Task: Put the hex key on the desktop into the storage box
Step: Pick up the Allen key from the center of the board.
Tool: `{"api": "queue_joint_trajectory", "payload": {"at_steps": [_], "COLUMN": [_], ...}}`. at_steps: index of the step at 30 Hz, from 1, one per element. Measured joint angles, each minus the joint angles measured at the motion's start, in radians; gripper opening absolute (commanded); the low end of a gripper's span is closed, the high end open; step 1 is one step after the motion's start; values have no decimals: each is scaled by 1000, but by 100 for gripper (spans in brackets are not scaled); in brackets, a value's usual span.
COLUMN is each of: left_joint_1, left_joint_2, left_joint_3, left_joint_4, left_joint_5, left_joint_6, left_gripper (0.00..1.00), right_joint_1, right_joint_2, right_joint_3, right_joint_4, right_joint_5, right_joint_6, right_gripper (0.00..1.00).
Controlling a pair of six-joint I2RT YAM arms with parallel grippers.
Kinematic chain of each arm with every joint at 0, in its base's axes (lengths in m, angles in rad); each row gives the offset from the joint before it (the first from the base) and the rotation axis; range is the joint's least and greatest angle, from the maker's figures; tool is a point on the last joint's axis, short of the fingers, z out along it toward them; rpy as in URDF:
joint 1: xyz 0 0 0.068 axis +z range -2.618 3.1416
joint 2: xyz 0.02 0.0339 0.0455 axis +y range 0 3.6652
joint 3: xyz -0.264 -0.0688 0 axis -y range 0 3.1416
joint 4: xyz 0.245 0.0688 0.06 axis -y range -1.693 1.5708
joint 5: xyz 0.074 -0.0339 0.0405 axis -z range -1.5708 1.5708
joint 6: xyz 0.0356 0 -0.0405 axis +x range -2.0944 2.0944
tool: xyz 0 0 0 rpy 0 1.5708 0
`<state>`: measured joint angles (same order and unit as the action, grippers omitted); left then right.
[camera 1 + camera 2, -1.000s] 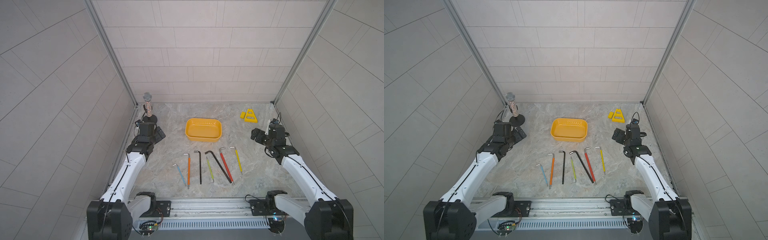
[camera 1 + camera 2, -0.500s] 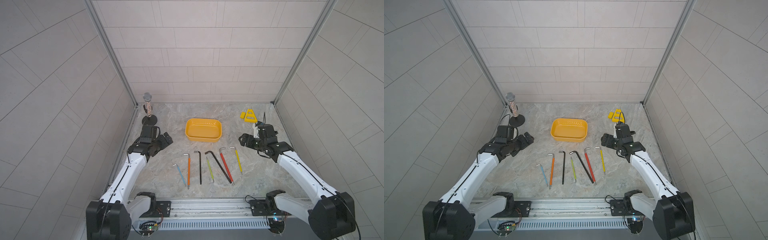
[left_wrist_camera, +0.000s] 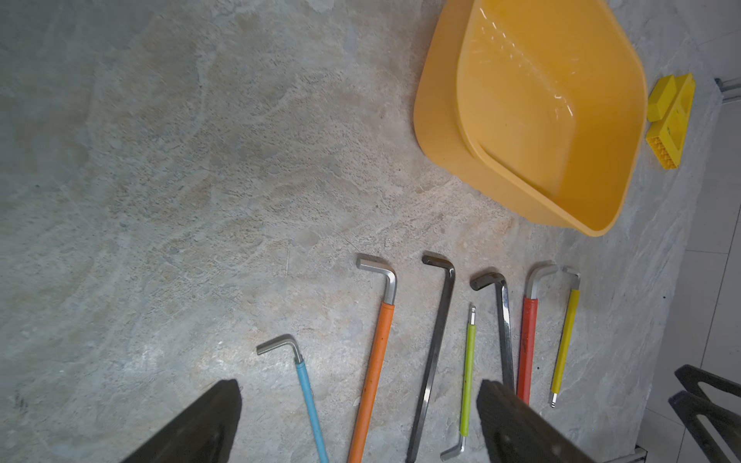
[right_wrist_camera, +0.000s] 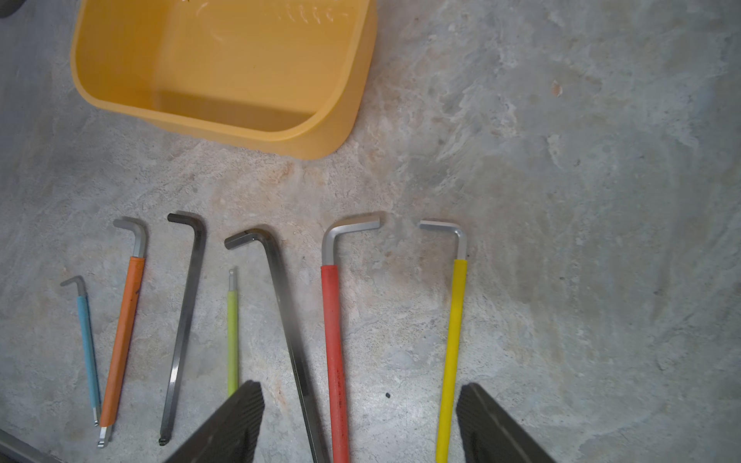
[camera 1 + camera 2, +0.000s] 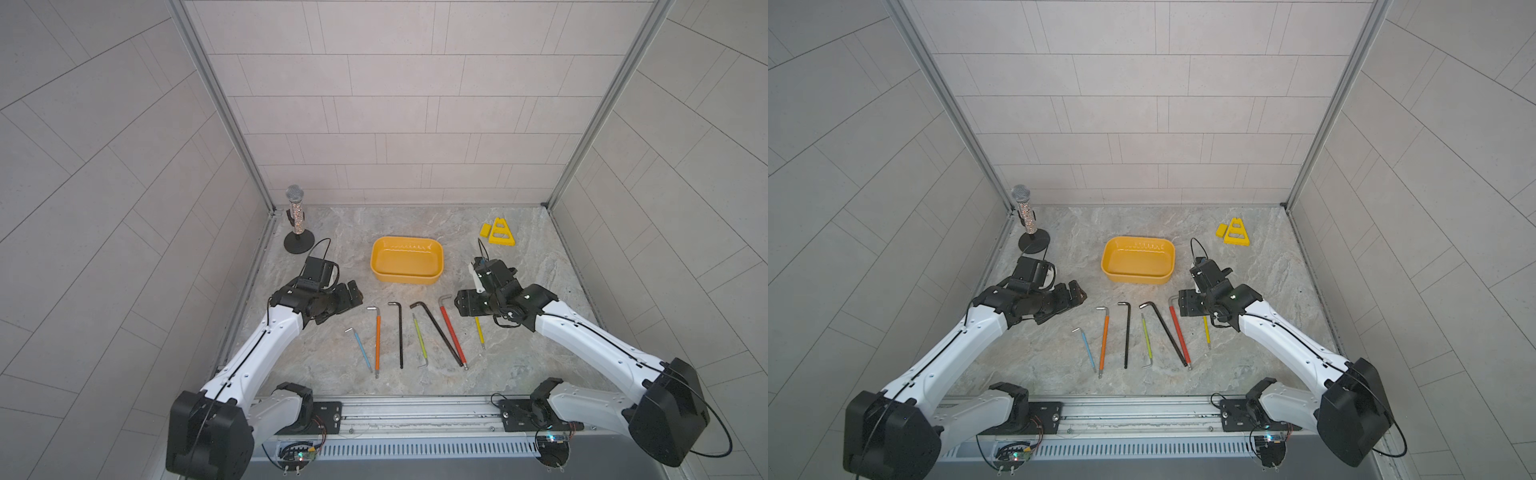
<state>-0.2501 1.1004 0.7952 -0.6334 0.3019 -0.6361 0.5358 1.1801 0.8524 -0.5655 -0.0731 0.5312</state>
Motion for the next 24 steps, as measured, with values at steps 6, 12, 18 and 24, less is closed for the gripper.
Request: {"api": "queue_joint_trajectory", "payload": {"at_steps": [6,12,18,24], "left_joint_1": [0,-1,-2,-4], "left_joint_2": [10,49,75,74], "left_joint_3": [-38,-37,-37,-41], "left_joint_4": [37,64,98,121], "left_joint_5": [65,89,91,98], "left_joint_6": [-2,1,-3,-4], "left_gripper": [99,99,99,99], "right_joint_1": [-2,-23,-29,-29], "right_joint_2": [70,183,266,288], "right_joint_3": [0,0,0,0], "right_joint_4": [-47,-79,-65,-45], "right_joint_5": [139,176,165,174], "right_joint_6": [-14,-18,-12,-4], "right_gripper": [81,79,75,73]}}
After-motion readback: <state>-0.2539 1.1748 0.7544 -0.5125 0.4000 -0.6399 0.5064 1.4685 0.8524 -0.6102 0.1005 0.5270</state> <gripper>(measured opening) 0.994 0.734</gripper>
